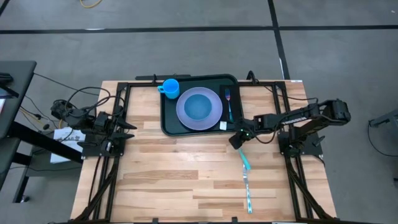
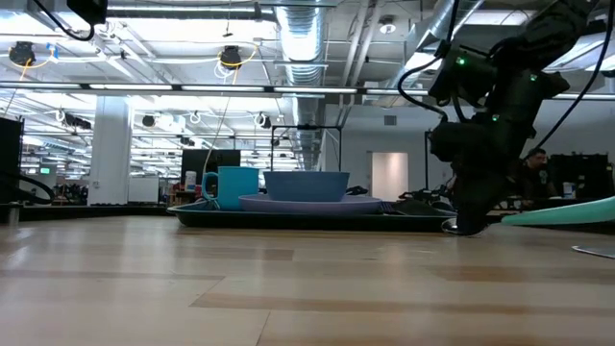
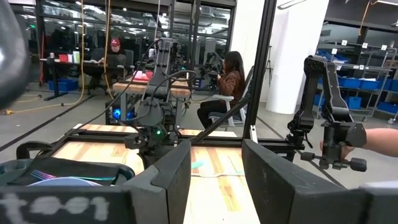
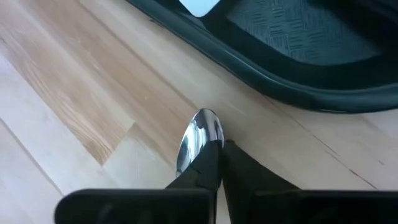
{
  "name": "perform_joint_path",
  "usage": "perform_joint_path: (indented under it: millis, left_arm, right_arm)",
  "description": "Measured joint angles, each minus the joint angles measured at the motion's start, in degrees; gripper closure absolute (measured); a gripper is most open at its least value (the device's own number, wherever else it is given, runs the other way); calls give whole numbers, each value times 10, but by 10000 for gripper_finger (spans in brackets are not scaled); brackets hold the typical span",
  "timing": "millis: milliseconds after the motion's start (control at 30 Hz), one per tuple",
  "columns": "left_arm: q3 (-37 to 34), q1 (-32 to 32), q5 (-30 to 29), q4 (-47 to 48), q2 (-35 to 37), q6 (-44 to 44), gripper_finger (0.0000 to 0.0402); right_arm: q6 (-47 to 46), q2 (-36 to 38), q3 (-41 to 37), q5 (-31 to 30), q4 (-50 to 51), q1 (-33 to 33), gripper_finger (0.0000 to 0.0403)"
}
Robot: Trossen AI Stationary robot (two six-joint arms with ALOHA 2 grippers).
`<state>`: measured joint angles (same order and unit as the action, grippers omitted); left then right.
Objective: Set up tray
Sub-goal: Put the blue spoon on the black napkin to the left of the blue fork
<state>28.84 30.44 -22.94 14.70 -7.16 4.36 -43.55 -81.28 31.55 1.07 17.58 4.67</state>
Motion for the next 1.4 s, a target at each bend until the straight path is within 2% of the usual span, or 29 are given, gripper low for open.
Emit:
perform_joint_path:
  millis: [300,633,1033,1400]
  left_arm:
    - [0,0,0,0,0,9,270]
    - [0,0,31,0,0,10,270]
    - [0,0,36,0,0,20,270]
    - [0,0,35,-1,0,20,270]
  right_arm:
    - [0,-4,44,-1,23,3,402]
    - [-15,-2,104,-5,81,46,403]
    - [61,-1,201,-27,123,191,403]
    - [152,-47,219,-26,34,294,403]
